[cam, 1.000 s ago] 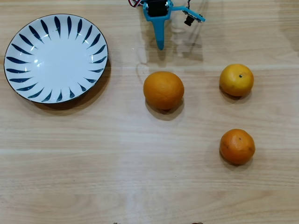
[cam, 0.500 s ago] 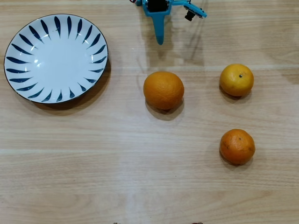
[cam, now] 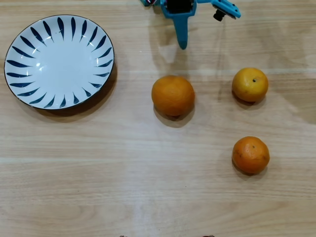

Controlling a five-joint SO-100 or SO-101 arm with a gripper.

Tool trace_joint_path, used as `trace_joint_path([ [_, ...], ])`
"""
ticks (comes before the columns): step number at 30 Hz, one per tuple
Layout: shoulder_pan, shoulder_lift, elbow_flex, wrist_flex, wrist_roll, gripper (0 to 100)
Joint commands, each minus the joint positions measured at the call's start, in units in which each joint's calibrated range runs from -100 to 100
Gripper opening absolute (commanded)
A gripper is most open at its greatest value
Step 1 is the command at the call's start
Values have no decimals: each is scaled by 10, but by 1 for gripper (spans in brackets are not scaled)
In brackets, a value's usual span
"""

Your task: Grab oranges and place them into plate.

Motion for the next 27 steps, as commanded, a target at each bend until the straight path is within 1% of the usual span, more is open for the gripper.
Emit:
trace_joint_path([
  [1,-12,69,-110,1,-10,2],
  [4,-9,135,-179,10,-42,2],
  [8,-4,208,-267,80,-104,2],
  [10,6,236,-300,107,-125,2],
  [14,13,270,-339,117,-147,2],
  [20,30,296,-342,117,-191,3],
  [21,30,298,-340,117,-196,4],
  [23,30,298,-336,119,-205,10],
  [27,22,292,-321,150,-228,32],
])
